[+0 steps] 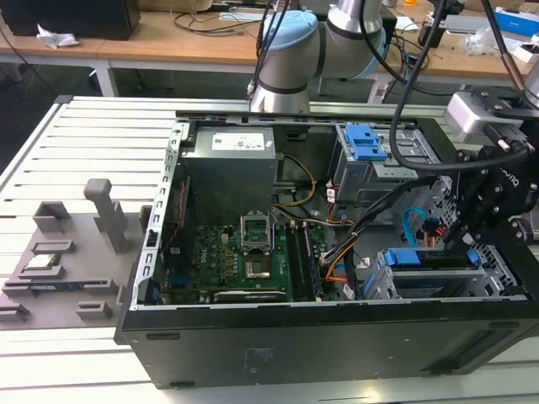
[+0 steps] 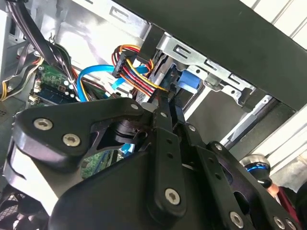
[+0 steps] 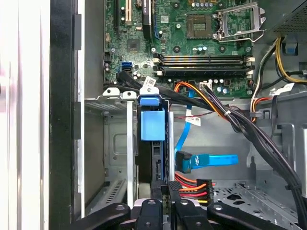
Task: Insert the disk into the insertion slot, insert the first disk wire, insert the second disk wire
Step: 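Insert the first disk wire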
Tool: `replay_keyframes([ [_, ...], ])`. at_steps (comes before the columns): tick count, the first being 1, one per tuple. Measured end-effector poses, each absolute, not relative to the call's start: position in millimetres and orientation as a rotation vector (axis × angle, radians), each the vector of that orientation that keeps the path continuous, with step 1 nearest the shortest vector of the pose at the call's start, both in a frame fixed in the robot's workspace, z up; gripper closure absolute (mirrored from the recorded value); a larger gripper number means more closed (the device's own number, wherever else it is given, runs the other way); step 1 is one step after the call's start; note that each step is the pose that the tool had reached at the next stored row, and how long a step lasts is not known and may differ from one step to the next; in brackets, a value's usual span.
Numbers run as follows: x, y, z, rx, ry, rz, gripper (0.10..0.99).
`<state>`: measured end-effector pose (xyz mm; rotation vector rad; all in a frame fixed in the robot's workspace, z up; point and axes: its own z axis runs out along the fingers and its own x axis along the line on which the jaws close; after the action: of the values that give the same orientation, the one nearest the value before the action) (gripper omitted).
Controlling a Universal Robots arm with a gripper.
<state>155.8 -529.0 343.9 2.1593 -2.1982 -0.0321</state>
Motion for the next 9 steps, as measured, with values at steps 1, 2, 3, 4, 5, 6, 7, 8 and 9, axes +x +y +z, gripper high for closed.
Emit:
replay_keyframes([
  [1,155.7,-528.9,343.5,2.159,-2.199,-0.032,0.922],
  [2,155.1,-529.0,343.0,2.156,-2.202,-0.032,0.922],
  [3,154.6,-529.0,342.6,2.153,-2.205,-0.033,0.922],
  [4,154.5,-529.0,342.5,2.151,-2.207,-0.033,0.922],
  [5,154.3,-529.0,342.3,2.149,-2.208,-0.033,0.922],
  [6,154.2,-529.0,342.2,2.148,-2.210,-0.032,0.922],
  [7,154.2,-529.0,341.9,2.146,-2.211,-0.033,0.922],
  [8,154.2,-529.0,341.6,2.145,-2.212,-0.033,0.922],
  [9,154.1,-529.0,341.5,2.145,-2.212,-0.033,0.922],
])
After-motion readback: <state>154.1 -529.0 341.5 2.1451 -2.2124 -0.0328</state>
